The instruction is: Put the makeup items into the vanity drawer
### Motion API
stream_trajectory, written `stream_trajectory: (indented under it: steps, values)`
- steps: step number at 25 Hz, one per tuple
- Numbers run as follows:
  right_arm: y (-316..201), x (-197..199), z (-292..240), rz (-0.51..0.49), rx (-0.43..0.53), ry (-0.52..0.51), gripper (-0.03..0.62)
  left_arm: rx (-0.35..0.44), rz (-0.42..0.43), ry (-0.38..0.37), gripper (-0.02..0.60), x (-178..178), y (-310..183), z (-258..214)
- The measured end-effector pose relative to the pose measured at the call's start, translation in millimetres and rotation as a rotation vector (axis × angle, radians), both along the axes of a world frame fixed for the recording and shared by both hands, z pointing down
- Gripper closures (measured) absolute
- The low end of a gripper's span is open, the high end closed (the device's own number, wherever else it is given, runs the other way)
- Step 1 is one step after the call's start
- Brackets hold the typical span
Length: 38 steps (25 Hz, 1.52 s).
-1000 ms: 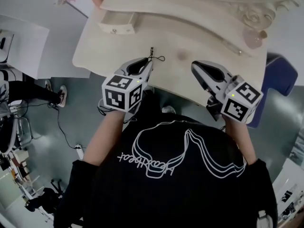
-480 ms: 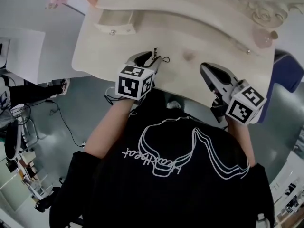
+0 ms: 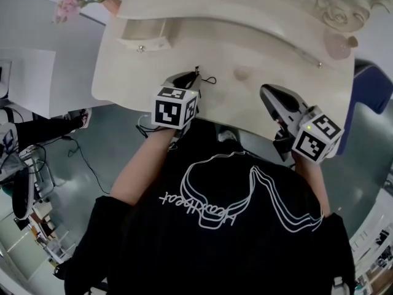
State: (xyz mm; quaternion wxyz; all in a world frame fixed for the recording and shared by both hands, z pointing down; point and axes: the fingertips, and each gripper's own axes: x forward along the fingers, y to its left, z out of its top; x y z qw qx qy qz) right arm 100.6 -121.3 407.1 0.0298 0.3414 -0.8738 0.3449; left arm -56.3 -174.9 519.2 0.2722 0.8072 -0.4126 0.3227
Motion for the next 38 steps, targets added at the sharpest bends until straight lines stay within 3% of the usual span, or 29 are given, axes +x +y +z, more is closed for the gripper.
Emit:
stream_trajectory:
  steps: [15, 22, 31, 38]
  values:
    - [-4, 6, -2, 0.029, 0.005, -0.003, 0.59, 0.001, -0.018, 0.003, 0.555, -8, -3, -8]
    - [-10, -1, -9, 0.025, 0.013, 0.012, 0.59, 0.015, -0.015, 0.04, 0.558, -17, -6, -25]
    - [-29, -30, -23, 0.006, 0.036, 0.023, 0.589, 0.054, -0.003, 0.088, 0.558, -43, -21, -56]
    - [-49, -61, -33, 0.001, 0.053, 0.038, 0.591, 0.131, 0.023, 0.149, 0.558, -70, -49, -91]
